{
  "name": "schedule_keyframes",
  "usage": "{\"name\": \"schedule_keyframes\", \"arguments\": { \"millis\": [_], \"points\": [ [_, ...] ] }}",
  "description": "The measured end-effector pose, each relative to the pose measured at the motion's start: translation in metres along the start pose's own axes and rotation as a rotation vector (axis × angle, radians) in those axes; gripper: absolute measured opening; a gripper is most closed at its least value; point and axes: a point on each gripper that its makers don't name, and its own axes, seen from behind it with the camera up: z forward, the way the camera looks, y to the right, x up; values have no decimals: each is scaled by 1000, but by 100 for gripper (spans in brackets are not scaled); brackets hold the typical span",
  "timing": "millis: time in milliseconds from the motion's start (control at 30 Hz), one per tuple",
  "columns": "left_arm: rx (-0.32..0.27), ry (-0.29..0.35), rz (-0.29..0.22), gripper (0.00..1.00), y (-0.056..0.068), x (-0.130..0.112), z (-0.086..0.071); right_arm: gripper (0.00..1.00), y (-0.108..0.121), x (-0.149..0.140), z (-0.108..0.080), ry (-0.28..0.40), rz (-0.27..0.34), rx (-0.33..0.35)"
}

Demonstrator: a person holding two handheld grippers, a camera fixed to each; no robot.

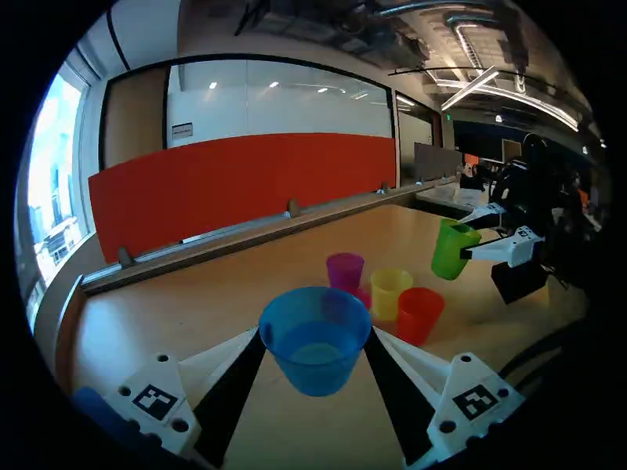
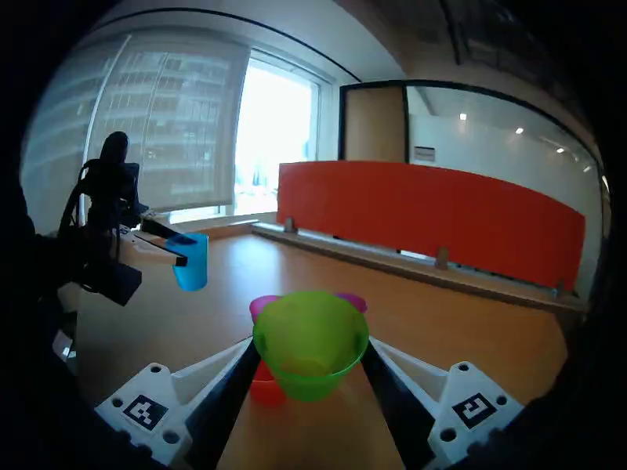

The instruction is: Pour water

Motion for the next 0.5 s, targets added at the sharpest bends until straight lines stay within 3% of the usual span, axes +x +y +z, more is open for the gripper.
{"name": "schedule_keyframes", "arguments": {
  "millis": [300,500],
  "points": [
    [-9,5,41,86,14,1,-7,90,-29,16,6,35,-9,45],
    [-12,25,29,86,19,2,-9,90,-47,25,15,62,11,79]
  ]
}}
